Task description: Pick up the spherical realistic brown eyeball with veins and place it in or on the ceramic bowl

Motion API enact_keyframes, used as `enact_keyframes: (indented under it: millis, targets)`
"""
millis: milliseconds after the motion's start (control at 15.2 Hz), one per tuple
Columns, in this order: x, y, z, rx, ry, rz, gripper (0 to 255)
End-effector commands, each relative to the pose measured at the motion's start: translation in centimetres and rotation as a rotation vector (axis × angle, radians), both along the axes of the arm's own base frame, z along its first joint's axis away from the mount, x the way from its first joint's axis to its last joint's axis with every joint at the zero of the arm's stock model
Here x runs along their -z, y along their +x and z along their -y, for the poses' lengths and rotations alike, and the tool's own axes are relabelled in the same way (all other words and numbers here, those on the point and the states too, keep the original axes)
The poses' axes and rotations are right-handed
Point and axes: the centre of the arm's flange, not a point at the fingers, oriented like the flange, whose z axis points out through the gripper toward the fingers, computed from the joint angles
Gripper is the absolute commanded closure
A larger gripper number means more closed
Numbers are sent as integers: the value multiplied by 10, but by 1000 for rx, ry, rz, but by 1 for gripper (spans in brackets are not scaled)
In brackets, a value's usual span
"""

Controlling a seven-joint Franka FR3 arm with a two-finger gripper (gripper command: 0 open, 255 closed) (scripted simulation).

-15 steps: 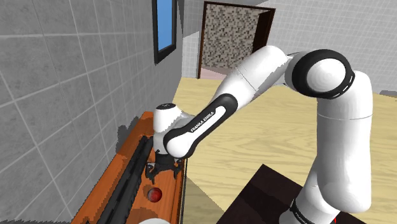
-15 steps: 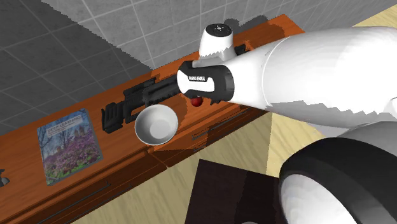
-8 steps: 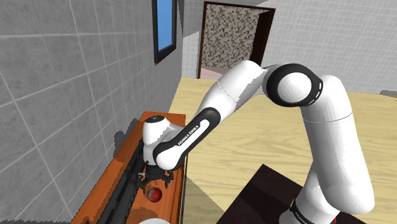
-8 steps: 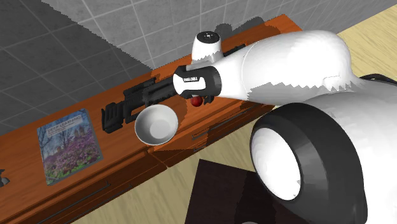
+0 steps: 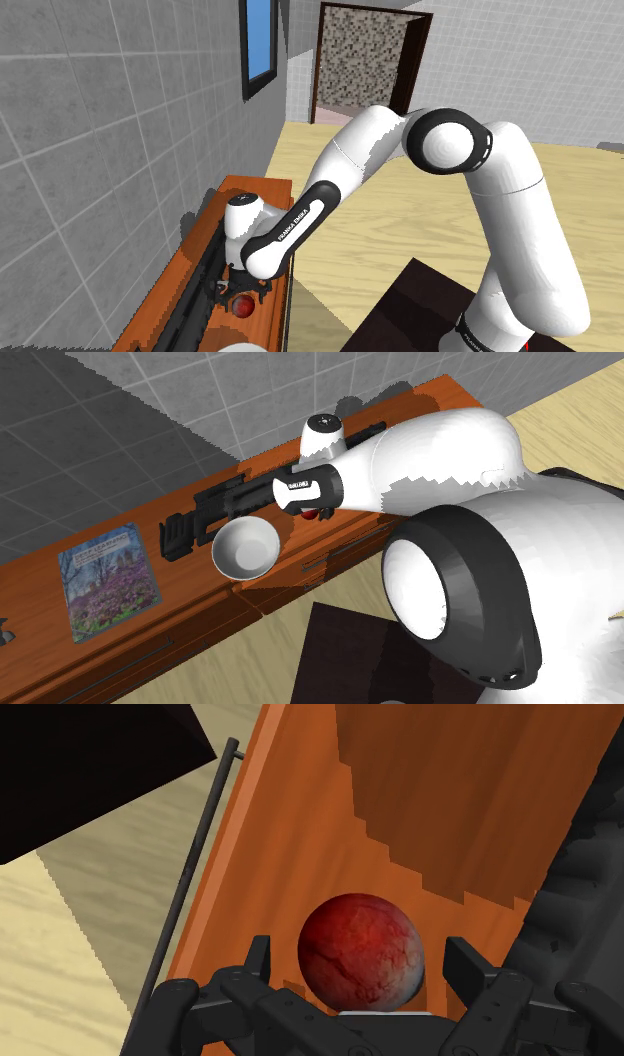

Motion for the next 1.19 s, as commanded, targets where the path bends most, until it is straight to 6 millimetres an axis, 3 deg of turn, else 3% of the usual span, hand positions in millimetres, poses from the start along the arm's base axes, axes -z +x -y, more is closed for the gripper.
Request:
enact_keyframes:
  millis: [0,198,264,858,1122]
  targets:
    - [1,0,0,0,0,0,0]
    - [1,0,0,0,0,0,0]
    - [1,0,0,0,0,0,255]
    - [1,0,0,0,0,0,255]
    - [-21,0,0,0,0,0,255]
